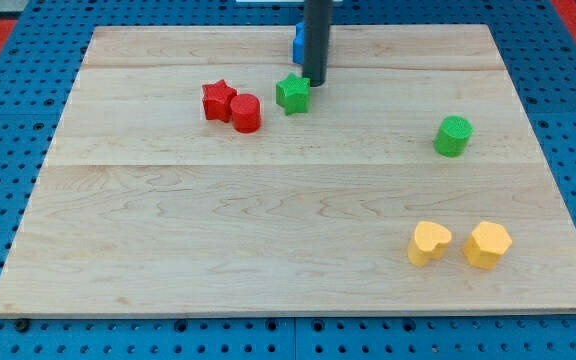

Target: Push the green circle to the bottom right of the red circle

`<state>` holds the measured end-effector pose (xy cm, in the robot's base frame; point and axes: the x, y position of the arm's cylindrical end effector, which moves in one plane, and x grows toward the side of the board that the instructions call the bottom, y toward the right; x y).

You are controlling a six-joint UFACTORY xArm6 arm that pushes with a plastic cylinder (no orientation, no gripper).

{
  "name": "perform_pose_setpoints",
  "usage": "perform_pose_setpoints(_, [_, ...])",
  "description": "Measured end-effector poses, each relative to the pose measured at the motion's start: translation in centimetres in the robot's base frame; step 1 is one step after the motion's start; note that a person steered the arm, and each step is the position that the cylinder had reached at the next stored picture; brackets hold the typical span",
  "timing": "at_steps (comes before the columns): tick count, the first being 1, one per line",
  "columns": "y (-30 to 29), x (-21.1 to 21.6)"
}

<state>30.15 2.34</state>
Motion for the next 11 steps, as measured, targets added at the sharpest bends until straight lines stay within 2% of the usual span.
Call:
perform_pose_setpoints(1, [-1.2,0.3])
perform_pose_setpoints(2, [0.8,1.0])
perform_pose_setpoints(4, [21.3,5.4])
perform_pose_setpoints(5, [23.0,8.3])
perform_pose_setpoints(6, [12.0,9.5])
perform_pose_setpoints(7, [8.1,9.0])
perform_pose_setpoints(8, [16.1,10.5])
perform_pose_setpoints(9, [12.2,14.5])
perform_pose_setpoints(10, [2.6,12.4])
perform_pose_setpoints(11, [-2.9,7.0])
